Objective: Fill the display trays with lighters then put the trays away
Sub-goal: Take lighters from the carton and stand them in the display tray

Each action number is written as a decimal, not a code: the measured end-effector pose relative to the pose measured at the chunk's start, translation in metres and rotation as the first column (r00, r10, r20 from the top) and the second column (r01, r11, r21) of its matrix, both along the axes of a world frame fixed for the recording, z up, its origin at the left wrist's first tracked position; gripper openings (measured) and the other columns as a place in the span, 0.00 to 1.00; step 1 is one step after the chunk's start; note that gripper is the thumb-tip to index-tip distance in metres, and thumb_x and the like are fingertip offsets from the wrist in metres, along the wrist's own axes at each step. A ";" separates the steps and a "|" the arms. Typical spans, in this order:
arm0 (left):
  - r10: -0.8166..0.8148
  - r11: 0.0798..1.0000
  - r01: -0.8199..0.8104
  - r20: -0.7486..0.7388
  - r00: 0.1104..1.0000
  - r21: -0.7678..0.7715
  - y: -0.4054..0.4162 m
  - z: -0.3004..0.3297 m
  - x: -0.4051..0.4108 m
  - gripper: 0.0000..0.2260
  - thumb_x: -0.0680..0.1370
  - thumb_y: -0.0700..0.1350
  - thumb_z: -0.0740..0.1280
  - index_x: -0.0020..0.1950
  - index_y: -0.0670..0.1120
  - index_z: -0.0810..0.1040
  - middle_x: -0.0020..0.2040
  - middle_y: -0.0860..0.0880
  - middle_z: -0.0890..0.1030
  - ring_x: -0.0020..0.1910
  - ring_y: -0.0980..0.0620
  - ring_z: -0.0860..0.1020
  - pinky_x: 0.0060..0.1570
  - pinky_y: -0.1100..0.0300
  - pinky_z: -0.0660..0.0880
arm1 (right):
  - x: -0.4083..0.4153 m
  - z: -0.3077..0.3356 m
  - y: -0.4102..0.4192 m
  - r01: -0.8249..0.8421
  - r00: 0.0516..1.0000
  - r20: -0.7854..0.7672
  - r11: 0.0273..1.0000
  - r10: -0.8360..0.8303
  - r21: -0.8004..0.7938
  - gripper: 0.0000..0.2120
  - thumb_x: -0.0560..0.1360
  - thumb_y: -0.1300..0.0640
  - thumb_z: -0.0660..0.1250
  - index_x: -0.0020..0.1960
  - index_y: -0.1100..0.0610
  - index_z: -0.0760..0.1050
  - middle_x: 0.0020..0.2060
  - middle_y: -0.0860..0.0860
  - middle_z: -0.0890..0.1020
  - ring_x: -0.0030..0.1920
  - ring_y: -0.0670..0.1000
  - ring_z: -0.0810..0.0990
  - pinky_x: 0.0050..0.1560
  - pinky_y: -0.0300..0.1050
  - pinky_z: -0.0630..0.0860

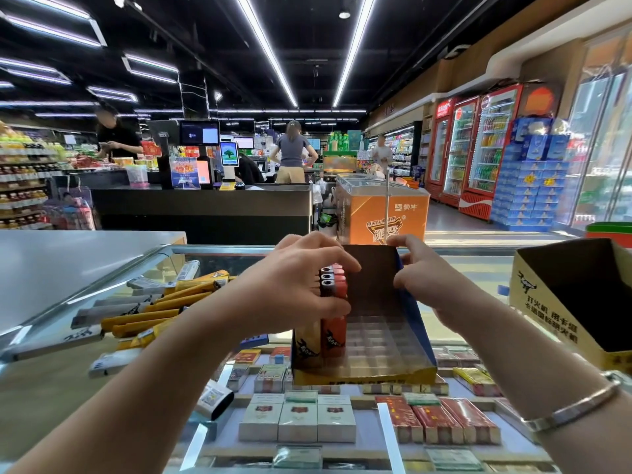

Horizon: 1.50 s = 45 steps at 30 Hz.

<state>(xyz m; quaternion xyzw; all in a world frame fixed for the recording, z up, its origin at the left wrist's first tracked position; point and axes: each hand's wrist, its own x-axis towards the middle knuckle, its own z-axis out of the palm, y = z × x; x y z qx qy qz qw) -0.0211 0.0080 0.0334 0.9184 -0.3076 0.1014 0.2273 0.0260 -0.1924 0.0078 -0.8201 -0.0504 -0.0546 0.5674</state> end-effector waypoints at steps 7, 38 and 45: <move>-0.019 0.999 0.011 -0.169 0.986 -0.048 -0.002 -0.008 0.010 0.26 0.72 0.51 0.70 0.67 0.58 0.66 0.69 0.58 0.61 0.61 0.58 0.64 0.53 0.62 0.72 | 0.001 0.001 -0.005 0.060 0.997 0.043 0.996 -0.057 -0.059 0.22 0.73 0.73 0.54 0.54 0.47 0.66 0.44 0.53 0.73 0.43 0.51 0.74 0.23 0.33 0.71; 0.325 0.898 -0.188 -0.312 0.893 0.397 0.083 -0.004 -0.062 0.21 0.74 0.34 0.64 0.52 0.62 0.75 0.55 0.60 0.73 0.56 0.61 0.70 0.54 0.62 0.71 | -0.001 -0.004 0.006 0.193 0.972 0.212 0.852 -0.099 -0.487 0.28 0.72 0.62 0.63 0.70 0.52 0.60 0.63 0.59 0.63 0.63 0.63 0.63 0.62 0.52 0.64; 0.314 0.903 -0.206 -0.252 0.915 0.378 0.078 -0.022 -0.055 0.11 0.74 0.45 0.68 0.52 0.58 0.72 0.48 0.59 0.74 0.46 0.60 0.72 0.41 0.67 0.69 | -0.004 -0.002 0.007 0.179 0.977 0.193 0.859 -0.096 -0.480 0.28 0.72 0.61 0.63 0.70 0.52 0.59 0.62 0.59 0.64 0.63 0.62 0.64 0.63 0.53 0.64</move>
